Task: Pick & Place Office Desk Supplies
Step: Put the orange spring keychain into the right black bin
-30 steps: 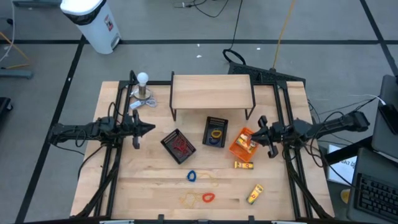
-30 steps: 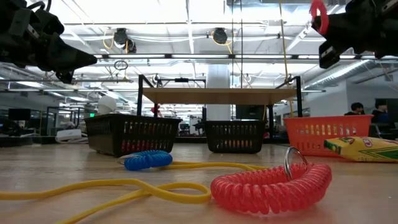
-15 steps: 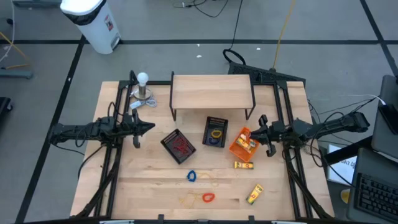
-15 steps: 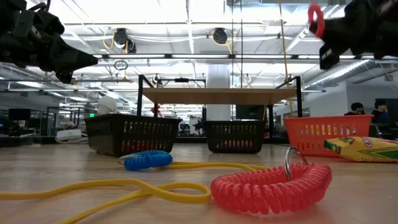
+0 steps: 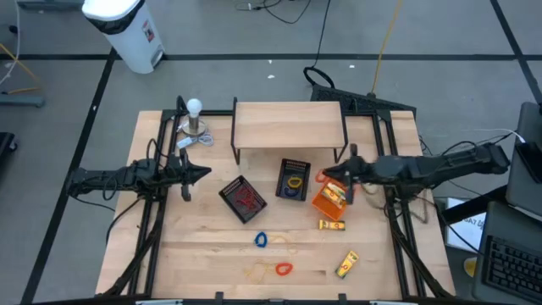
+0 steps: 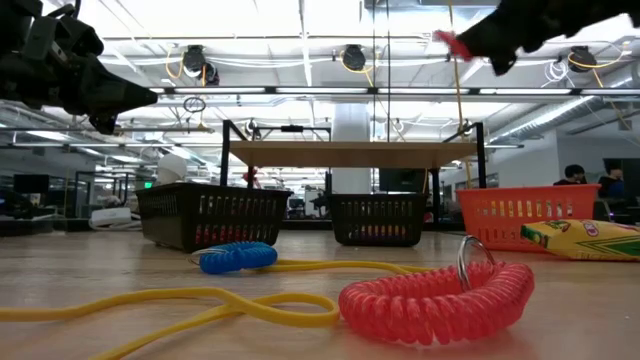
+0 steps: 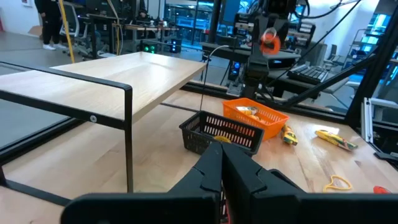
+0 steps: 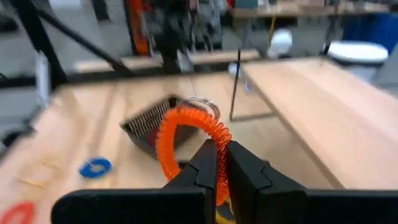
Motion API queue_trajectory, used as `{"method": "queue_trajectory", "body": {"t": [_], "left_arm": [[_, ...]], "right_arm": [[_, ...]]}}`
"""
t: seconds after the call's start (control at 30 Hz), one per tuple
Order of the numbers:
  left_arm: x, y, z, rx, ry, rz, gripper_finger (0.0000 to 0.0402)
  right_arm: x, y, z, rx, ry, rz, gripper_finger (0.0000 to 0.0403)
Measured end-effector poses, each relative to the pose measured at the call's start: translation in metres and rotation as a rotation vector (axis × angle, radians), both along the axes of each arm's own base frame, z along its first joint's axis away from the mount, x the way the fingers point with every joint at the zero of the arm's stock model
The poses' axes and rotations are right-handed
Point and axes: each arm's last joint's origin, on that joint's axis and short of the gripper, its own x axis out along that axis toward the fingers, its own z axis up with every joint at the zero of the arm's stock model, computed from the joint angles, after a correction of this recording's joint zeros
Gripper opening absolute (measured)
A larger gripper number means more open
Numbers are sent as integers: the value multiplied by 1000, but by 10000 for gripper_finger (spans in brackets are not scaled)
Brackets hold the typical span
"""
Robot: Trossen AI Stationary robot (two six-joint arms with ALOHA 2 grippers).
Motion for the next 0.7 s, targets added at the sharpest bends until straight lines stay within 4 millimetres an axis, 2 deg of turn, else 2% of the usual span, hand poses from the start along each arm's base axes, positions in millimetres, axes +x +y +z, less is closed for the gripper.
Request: {"method": "queue_trajectory", "body": {"t": [0.17, 0.3, 0.53, 0.7], "left_arm": [[0, 0, 0, -12, -5, 7, 16], [0, 0, 1, -12, -13, 9, 19], [0, 0, 1, -11, -14, 16, 2], [0, 1, 1, -10, -15, 25, 15]], "right_arm": [[32, -3, -4, -11, 144, -39, 8], [50, -8, -23, -15, 267, -74, 8], [75, -11, -42, 1, 290, -99, 8], [87, -10, -54, 0, 301, -99, 8]]}}
